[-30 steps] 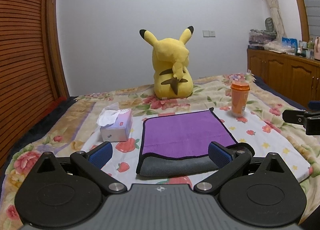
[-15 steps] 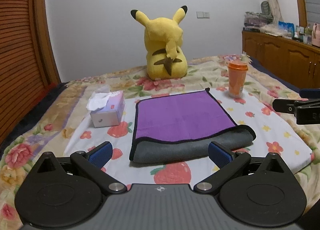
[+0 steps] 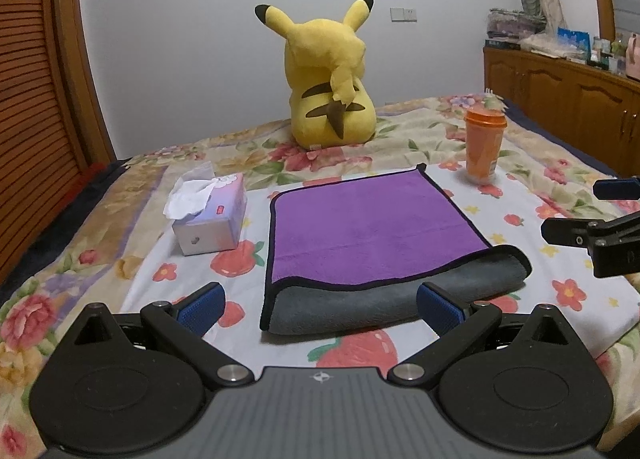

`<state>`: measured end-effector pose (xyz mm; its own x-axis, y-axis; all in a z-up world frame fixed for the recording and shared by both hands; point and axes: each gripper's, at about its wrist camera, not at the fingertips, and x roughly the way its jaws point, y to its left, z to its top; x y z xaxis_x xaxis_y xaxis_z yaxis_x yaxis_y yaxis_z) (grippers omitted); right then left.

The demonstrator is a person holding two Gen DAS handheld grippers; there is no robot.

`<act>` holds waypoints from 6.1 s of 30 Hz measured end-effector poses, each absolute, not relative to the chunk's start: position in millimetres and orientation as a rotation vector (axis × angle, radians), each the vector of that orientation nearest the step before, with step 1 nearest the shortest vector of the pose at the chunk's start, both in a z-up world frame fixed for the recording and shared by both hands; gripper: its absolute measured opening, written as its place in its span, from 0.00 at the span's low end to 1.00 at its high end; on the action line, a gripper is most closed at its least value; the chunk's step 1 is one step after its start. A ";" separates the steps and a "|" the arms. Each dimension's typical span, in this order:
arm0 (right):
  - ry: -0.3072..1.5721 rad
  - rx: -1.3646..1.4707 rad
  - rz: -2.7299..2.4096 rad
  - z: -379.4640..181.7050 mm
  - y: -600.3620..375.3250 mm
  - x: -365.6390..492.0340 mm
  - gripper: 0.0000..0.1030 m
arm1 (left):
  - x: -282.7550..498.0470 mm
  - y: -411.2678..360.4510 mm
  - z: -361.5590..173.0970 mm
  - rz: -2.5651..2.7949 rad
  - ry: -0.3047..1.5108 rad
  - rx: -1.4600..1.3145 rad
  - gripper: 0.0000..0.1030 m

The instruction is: Fold towel

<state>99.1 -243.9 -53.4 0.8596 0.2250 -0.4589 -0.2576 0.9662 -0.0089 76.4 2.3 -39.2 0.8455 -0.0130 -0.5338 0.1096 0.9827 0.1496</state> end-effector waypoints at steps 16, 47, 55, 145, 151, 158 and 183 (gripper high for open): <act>0.569 -0.125 0.324 -74.2 -226.5 138.1 1.00 | 116.2 16.3 -56.3 -0.096 0.624 0.147 1.00; 0.733 -0.142 0.333 -109.2 -224.0 190.4 0.86 | 187.5 52.9 -91.6 -0.128 0.741 0.069 0.67; 0.808 -0.083 0.345 -117.8 -229.9 194.9 0.85 | 197.7 59.4 -104.2 -0.131 0.795 0.036 0.59; 0.622 -0.026 0.409 -96.5 -249.4 249.0 0.04 | 230.3 52.5 -65.3 -0.215 0.622 0.019 0.08; 0.624 -0.031 0.409 -100.4 -249.0 256.0 0.04 | 241.6 48.9 -72.2 -0.224 0.641 0.040 0.07; 0.625 -0.019 0.429 -102.7 -245.6 265.8 0.04 | 250.6 46.1 -72.4 -0.250 0.639 0.030 0.07; 0.473 -0.066 0.427 -74.3 -244.1 291.9 0.04 | 283.3 58.5 -46.6 -0.229 0.551 0.034 0.07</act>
<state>291.9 -244.1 -74.3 0.8035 0.3837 -0.4551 -0.4138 0.9096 0.0361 283.3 58.5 -46.6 0.8272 -0.2068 -0.5225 0.2248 0.9740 -0.0297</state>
